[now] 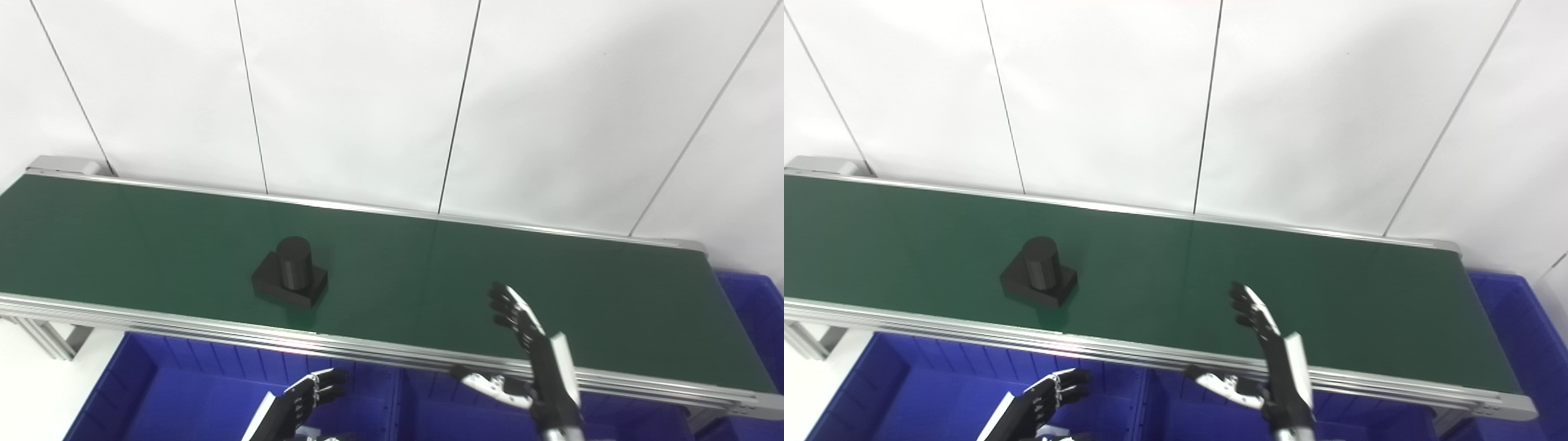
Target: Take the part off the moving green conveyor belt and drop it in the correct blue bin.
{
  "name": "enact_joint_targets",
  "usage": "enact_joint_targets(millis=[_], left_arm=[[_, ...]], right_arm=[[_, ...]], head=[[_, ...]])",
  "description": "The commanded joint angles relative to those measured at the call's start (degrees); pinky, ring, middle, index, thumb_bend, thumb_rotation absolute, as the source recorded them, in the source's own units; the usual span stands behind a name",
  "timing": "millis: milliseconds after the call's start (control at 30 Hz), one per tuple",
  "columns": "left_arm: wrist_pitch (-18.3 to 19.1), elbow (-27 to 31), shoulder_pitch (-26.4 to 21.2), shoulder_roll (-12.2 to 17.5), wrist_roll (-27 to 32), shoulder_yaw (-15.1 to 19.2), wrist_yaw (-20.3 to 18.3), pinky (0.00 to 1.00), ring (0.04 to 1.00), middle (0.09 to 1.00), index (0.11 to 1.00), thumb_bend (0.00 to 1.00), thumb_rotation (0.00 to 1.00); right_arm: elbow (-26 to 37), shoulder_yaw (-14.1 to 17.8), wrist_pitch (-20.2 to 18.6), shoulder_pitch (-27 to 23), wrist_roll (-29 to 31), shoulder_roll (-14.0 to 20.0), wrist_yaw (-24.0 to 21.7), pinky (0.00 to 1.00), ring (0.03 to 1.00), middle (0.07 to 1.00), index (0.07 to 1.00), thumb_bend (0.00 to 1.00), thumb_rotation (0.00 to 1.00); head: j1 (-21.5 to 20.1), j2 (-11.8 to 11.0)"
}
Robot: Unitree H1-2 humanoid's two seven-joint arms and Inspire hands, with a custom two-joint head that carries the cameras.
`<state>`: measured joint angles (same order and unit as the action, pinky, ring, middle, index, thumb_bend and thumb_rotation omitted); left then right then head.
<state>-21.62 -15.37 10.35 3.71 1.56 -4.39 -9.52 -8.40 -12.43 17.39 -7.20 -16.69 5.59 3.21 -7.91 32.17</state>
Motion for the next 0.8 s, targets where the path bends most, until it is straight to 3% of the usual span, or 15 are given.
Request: enact_joint_targets(millis=[0,200,533,767], left_arm=[[-0.59,1.29,-1.08,-0.24,0.57,0.38,0.47,0.83,0.769,0.808,0.763,0.56,0.00],[-1.03,1.01,-1.20,-0.34,0.99,0.60,0.11,0.85,0.774,0.806,0.763,0.56,0.00],[-0.40,1.89,-1.18,-0.13,1.87,1.14,-0.21,0.83,0.757,0.803,0.768,0.59,0.00],[0.46,3.75,-0.36,0.05,0.66,1.17,0.48,0.81,0.751,0.804,0.763,0.58,0.00]], right_arm=[[2.23,0.33,-1.81,-3.79,-0.31,-0.01,-1.35,0.78,0.843,0.871,0.897,0.70,0.18],[0.91,-0.47,-4.52,-10.70,-2.32,0.35,-4.34,0.78,0.844,0.883,0.905,0.72,0.21],[-4.44,-4.30,-9.09,-22.89,-5.73,0.45,-11.36,0.77,0.866,0.906,0.979,0.87,0.27],[-15.61,-6.30,-9.68,-29.84,-5.78,-2.42,-13.17,0.77,0.916,0.944,1.000,0.91,0.30]], head=[[0.12,0.08],[0.20,0.41],[1.93,1.29],[2.60,1.76]])
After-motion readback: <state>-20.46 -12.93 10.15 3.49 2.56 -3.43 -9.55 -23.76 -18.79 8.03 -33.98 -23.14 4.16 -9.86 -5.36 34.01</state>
